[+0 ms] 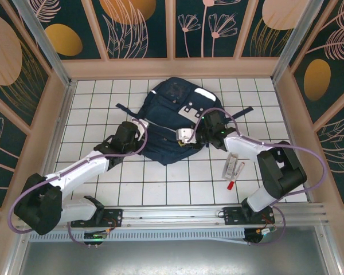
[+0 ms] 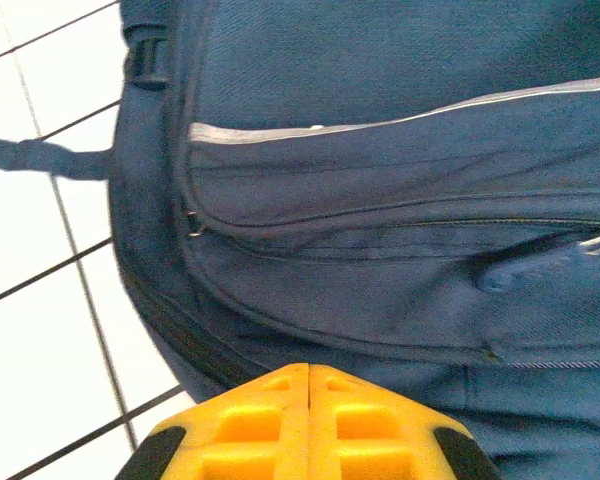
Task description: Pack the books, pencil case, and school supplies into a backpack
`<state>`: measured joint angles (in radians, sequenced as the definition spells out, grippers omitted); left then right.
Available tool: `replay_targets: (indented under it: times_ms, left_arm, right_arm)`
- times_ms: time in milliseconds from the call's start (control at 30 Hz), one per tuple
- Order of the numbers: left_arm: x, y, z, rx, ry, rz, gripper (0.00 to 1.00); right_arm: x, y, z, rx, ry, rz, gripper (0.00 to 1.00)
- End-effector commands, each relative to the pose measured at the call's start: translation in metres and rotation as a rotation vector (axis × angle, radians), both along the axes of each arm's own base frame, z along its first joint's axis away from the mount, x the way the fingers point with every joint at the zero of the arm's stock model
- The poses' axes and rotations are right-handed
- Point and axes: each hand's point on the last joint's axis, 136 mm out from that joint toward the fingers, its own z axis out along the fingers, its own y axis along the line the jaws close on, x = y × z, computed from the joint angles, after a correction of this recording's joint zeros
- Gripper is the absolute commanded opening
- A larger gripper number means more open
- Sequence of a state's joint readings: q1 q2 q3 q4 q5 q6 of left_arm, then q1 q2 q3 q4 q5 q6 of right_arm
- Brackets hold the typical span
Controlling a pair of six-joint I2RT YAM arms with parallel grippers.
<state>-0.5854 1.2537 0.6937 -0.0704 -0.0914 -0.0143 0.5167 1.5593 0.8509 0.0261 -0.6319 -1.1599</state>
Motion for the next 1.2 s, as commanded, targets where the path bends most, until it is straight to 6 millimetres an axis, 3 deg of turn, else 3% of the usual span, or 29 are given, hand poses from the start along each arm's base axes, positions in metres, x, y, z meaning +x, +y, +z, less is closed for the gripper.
replay_targets:
  times_ms: [0, 33, 67, 100, 133, 200, 300, 500, 700, 933, 1067, 1133, 1167]
  left_arm:
    - [-0.02, -0.044, 0.015, -0.16, 0.018, -0.243, 0.0]
    - [-0.027, -0.052, 0.019, -0.2, 0.023, -0.292, 0.08]
    - [-0.032, -0.058, 0.024, -0.236, 0.011, -0.332, 0.34]
    - [-0.037, -0.062, 0.027, -0.253, -0.004, -0.373, 0.55]
    - [-0.039, -0.066, 0.029, -0.255, -0.022, -0.41, 0.6]
    - [-0.032, -0.064, 0.028, -0.213, -0.063, -0.413, 0.61]
    - [-0.02, -0.064, 0.023, -0.156, -0.111, -0.417, 0.57]
    - [-0.014, -0.081, 0.008, -0.042, -0.196, -0.606, 0.56]
    - [-0.01, -0.075, -0.005, 0.022, -0.216, -0.646, 0.55]
    - [-0.013, -0.075, -0.014, 0.054, -0.224, -0.684, 0.51]
    - [-0.012, -0.072, -0.018, 0.075, -0.219, -0.68, 0.47]
    - [-0.011, -0.073, -0.019, 0.078, -0.221, -0.681, 0.47]
    - [-0.01, -0.073, -0.017, 0.074, -0.227, -0.68, 0.46]
  right_arm:
    - [-0.004, 0.002, 0.023, 0.095, 0.024, -0.032, 0.23]
    - [-0.004, 0.005, 0.029, 0.127, 0.015, -0.033, 0.2]
    - [-0.004, 0.006, 0.032, 0.139, 0.012, -0.035, 0.2]
    - [-0.004, 0.006, 0.033, 0.139, 0.014, -0.035, 0.21]
    - [-0.002, 0.006, 0.034, 0.136, 0.011, -0.041, 0.26]
    - [0.002, 0.009, 0.036, 0.148, 0.006, -0.061, 0.35]
    - [0.007, 0.019, 0.035, 0.182, 0.02, -0.074, 0.38]
    - [0.011, 0.032, -0.005, 0.088, 0.085, -0.061, 0.43]
    - [0.003, 0.039, -0.013, 0.072, 0.113, -0.075, 0.48]
    - [-0.021, 0.046, -0.022, 0.028, 0.137, -0.02, 0.52]
    - [0.008, 0.037, -0.039, -0.048, 0.004, -0.156, 0.5]
    - [0.021, 0.036, -0.037, -0.051, -0.08, -0.221, 0.46]
    - [0.024, 0.036, -0.033, -0.043, -0.103, -0.238, 0.39]
